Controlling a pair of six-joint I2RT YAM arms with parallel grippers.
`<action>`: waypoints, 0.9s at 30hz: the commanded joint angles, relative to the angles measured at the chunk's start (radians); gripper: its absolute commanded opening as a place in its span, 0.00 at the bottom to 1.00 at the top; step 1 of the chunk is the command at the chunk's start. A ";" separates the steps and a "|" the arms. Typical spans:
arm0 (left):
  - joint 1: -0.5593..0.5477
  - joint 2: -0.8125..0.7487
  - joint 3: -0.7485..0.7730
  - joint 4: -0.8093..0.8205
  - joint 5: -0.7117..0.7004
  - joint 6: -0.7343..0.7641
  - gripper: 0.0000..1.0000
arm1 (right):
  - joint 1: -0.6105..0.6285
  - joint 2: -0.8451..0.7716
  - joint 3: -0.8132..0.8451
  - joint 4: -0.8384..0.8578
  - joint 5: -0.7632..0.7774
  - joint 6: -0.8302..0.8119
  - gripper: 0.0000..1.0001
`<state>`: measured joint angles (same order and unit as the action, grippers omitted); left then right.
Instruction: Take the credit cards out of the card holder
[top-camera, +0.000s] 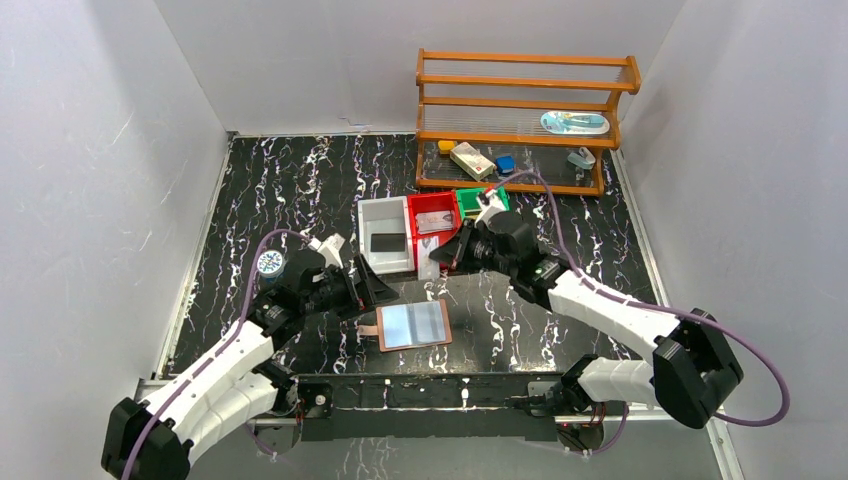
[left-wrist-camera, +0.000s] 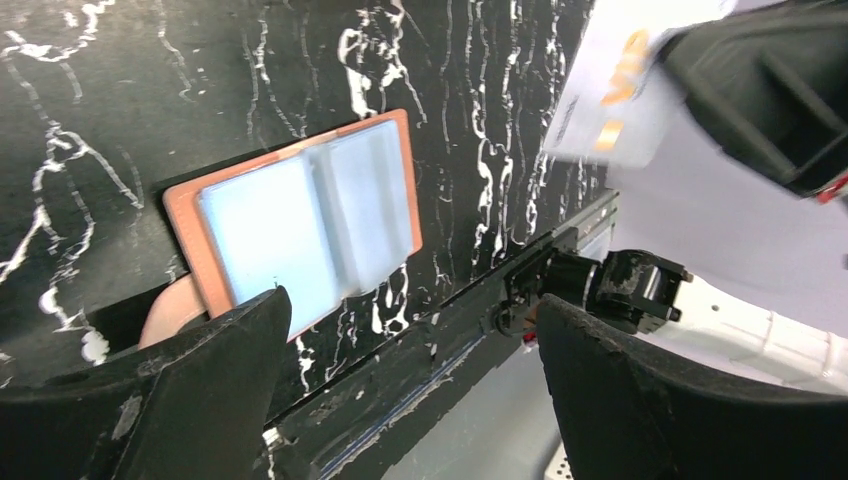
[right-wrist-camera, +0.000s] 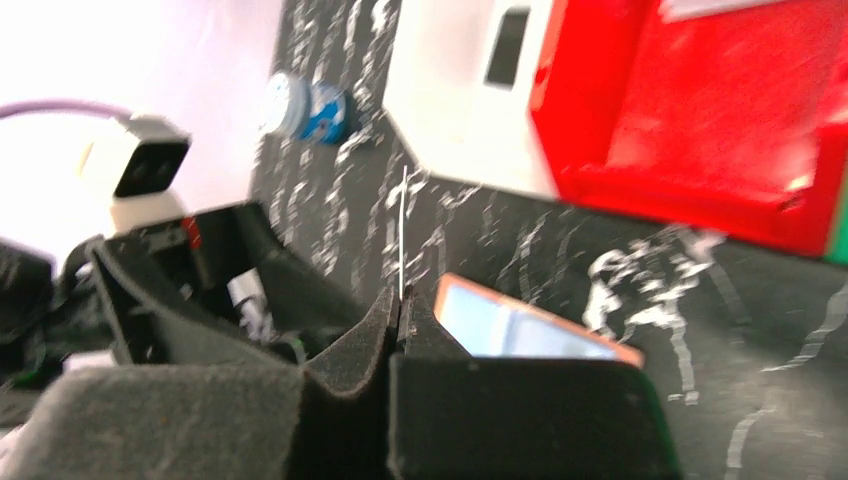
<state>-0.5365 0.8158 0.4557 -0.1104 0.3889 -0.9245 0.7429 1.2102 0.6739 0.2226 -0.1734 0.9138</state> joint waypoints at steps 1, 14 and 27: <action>0.005 -0.038 0.053 -0.141 -0.084 0.048 0.93 | -0.007 0.004 0.171 -0.283 0.271 -0.273 0.00; 0.005 -0.078 0.145 -0.365 -0.277 0.145 0.98 | -0.007 0.240 0.452 -0.318 0.384 -0.851 0.00; 0.005 -0.046 0.272 -0.523 -0.491 0.298 0.98 | 0.002 0.492 0.587 -0.322 0.400 -1.446 0.02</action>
<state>-0.5365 0.7605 0.6632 -0.5602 0.0032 -0.7067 0.7403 1.6623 1.1866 -0.1200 0.2035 -0.3023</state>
